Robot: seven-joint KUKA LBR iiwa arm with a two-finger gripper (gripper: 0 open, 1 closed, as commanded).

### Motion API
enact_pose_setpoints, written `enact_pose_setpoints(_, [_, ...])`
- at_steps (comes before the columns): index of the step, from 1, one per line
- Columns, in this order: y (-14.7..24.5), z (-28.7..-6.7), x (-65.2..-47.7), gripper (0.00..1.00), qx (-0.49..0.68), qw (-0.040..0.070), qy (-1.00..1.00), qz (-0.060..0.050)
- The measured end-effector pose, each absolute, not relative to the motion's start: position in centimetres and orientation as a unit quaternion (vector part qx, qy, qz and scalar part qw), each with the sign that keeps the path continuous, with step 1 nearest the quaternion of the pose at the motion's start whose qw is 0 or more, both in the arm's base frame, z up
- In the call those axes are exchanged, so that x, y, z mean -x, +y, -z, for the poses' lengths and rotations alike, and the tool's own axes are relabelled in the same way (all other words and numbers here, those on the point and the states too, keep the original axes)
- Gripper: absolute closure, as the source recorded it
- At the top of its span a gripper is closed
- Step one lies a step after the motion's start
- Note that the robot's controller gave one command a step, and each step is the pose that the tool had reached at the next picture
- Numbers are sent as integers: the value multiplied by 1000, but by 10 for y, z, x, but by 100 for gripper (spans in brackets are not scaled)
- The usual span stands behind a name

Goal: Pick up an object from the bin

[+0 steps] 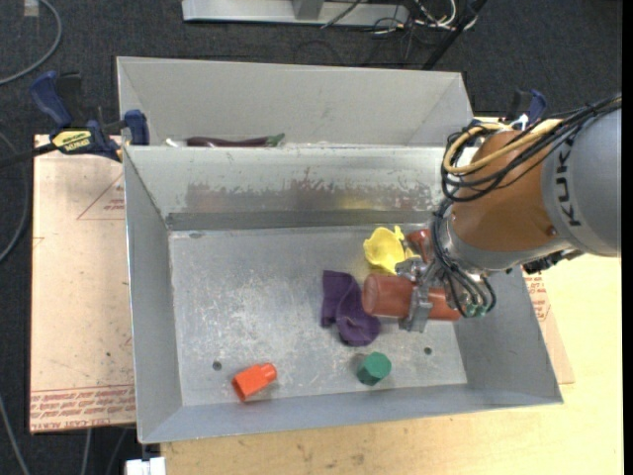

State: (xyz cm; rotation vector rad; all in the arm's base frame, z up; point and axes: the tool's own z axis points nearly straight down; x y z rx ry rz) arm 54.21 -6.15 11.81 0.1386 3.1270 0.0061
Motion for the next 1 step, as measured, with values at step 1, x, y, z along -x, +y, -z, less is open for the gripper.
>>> enact_pose_setpoints(1, [-62,-141,-544,100,-44,9,999,-2])
